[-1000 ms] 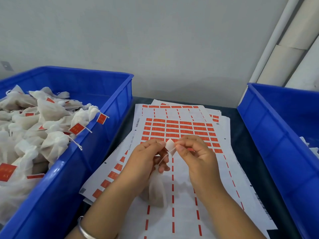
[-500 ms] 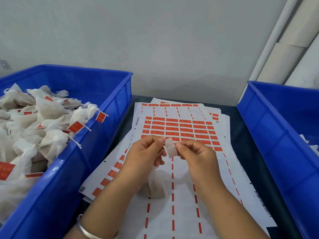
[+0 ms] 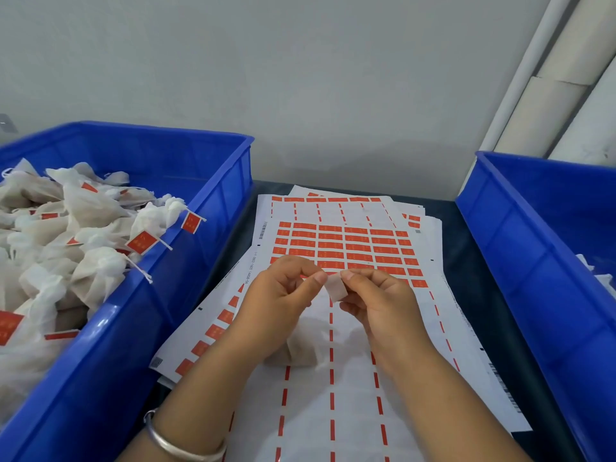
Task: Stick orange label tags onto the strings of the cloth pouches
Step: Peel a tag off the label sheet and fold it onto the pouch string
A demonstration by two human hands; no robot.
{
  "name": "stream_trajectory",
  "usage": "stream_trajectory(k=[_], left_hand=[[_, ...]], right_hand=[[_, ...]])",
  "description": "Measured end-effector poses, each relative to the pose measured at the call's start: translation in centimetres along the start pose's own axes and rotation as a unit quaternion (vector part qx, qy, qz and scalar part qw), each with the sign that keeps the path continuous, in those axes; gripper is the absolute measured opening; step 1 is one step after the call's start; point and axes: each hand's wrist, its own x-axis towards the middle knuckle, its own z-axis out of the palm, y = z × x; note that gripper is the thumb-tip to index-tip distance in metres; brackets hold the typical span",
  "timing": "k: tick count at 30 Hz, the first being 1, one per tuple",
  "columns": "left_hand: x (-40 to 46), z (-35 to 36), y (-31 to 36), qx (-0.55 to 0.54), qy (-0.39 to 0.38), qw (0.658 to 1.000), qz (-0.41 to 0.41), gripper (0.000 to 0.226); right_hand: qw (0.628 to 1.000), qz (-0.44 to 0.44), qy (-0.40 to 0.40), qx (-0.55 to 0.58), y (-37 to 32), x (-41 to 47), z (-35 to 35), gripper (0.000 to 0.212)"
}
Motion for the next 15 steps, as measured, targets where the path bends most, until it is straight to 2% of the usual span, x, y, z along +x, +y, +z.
stream_trajectory(k=[5, 10, 12, 15], left_hand=[[-0.11, 0.13, -0.04, 0.067, -0.006, 0.996, 0.053, 0.003], [-0.26, 0.35, -0.07, 0.069, -0.001, 0.995, 0.074, 0.008], [-0.23, 0.44, -0.39, 0.095, -0.001, 0.991, 0.091, 0.018], [-0.19, 0.52, -0.65, 0.161, -0.001, 0.981, 0.112, 0.020]], right_hand=[[0.999, 0.032, -0.012, 0.027, -0.03, 0.19, -0.16, 0.007], [0.998, 0.036, -0.026, 0.042, -0.07, 0.16, -0.19, 0.008], [0.998, 0.037, -0.030, 0.048, -0.09, 0.17, -0.24, 0.011], [0.998, 0.041, -0.026, 0.046, -0.03, 0.24, -0.25, 0.010]])
